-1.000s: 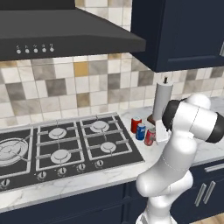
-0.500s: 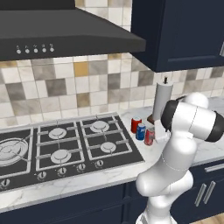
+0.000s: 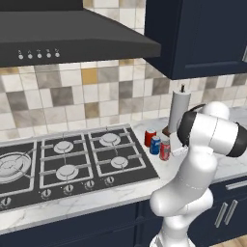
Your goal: Four empty soda cans are scattered around the kitchen. Gather all the cans and cluster them next to the stove for recycling.
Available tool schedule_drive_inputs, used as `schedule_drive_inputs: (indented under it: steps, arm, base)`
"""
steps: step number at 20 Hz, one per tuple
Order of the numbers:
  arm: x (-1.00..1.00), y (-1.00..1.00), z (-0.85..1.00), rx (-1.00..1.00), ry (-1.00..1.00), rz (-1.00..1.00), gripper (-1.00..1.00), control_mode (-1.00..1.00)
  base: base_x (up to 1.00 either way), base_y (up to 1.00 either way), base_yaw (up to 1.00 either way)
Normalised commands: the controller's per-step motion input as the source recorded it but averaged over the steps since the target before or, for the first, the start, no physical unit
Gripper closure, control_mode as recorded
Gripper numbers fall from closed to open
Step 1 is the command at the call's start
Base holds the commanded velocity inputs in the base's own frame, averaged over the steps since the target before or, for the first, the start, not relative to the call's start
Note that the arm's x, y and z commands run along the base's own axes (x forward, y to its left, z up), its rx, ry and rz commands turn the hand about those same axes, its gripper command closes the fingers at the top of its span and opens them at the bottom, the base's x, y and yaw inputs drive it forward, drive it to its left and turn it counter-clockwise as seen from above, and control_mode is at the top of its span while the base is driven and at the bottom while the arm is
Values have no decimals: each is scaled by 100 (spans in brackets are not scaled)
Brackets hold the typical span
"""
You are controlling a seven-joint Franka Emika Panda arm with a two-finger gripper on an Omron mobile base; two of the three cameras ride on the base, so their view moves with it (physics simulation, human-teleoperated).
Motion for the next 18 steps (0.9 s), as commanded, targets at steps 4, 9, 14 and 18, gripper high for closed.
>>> schedule_drive_inputs:
  steps: [4, 9, 14, 18]
  arm:
    - [-10, 0, -7, -2, 1, 0, -100, -100]
    - [-11, 0, -2, -1, 0, 0, -100, -100]
    - [-12, -4, 1, 0, 0, 0, -100, -100]
    - [-9, -6, 3, 0, 0, 0, -100, -100]
  base:
    - [0, 0, 0]
    - [0, 0, 0]
    - [0, 0, 0]
    - [0, 0, 0]
